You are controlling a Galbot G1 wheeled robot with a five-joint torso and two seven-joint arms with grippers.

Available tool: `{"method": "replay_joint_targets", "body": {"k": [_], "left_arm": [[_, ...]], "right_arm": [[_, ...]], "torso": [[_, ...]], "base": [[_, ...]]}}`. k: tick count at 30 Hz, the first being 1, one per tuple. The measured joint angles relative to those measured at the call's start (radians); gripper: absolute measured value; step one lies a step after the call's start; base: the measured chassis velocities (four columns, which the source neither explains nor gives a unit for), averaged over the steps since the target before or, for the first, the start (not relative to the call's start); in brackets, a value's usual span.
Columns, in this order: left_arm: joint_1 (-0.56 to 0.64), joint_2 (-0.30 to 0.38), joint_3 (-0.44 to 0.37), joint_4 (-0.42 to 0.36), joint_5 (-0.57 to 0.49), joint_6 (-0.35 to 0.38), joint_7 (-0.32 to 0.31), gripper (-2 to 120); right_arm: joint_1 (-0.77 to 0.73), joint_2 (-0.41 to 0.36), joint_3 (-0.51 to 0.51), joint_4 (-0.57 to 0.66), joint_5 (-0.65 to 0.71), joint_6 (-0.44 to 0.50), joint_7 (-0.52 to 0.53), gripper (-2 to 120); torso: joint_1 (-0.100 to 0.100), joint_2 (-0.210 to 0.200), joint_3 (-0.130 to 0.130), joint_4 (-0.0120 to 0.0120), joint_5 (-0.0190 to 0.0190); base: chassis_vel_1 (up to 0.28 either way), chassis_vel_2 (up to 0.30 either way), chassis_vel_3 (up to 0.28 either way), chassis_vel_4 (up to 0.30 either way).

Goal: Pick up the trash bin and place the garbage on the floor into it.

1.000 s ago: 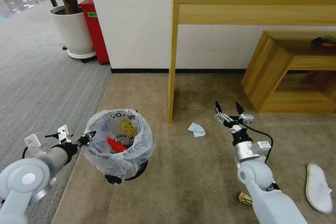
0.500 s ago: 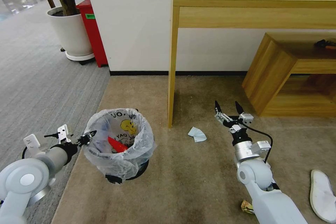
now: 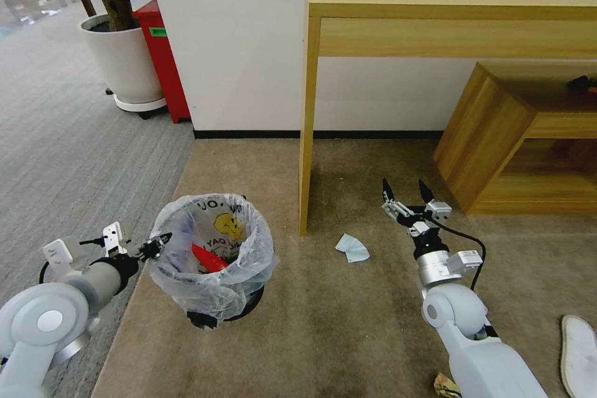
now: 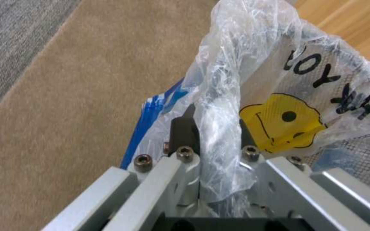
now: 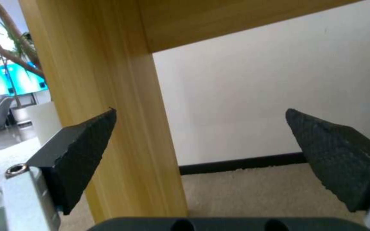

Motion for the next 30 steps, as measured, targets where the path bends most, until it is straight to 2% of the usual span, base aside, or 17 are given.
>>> {"method": "replay_joint_targets", "body": {"k": [30], "left_arm": [[0.005, 0.006, -0.005, -0.015, -0.009, 0.000, -0.002, 3]], "right_arm": [[-0.006, -0.002, 0.002, 0.008, 0.002, -0.001, 0.000, 100]], "torso": [[0.000, 0.000, 0.000, -0.0001, 0.0000]], "base": [[-0.077, 0.075, 0.070, -0.081]]}}
